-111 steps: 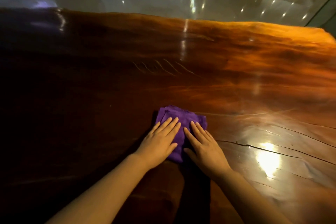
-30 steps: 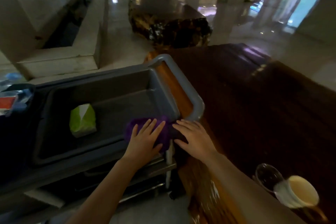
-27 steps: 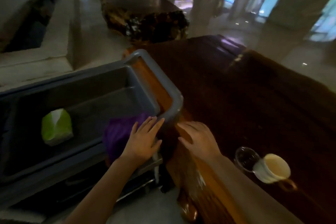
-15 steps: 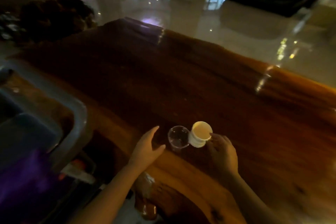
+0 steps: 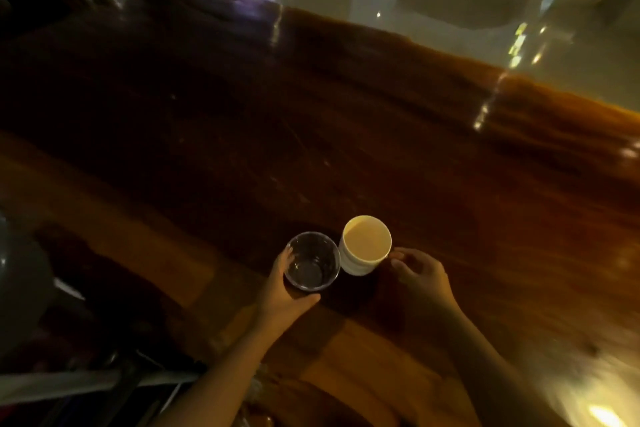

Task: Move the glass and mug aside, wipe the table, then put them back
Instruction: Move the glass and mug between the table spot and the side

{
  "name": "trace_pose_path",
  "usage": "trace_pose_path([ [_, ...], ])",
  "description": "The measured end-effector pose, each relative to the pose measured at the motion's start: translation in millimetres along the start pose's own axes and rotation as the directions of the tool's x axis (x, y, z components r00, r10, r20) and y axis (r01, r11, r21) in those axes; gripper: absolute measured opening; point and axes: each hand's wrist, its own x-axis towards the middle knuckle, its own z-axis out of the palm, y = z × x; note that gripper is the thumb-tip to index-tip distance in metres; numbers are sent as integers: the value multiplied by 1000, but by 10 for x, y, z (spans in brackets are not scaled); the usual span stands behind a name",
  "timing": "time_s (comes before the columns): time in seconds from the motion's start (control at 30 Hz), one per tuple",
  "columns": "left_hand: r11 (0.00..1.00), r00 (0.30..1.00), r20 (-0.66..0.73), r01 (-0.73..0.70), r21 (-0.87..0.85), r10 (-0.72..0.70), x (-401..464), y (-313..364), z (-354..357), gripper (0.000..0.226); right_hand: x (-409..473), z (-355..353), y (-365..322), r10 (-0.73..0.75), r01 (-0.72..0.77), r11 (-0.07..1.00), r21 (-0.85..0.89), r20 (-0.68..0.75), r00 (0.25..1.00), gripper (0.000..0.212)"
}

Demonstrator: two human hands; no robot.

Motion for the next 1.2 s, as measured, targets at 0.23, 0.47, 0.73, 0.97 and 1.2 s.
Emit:
trace_pose_path([
  [0.23,1000,999,-53,-12,1,12,111,-27,132,86,-165,-42,100,-57,50,978,202,25,998,10],
  [0.47,998,997,-42,-63,10,63,78,97,180,85,-208,-183,11,-67,66,951,302,-8,998,12],
  [0.73,982,981,54,-188,-10,188,61,585,689,87,-225,-965,168,-75,106,896,431,-88,993,11],
  [0.97,976,968,124,-212,-50,217,32,1246,1714,92,-144,-2212,449,-116,228,870,438,-268,956,13],
  [1.2,966,942,213,-255,-47,259,34,1953,3175,84,128,-3710,921,-147,285,871,400,-342,928,11],
])
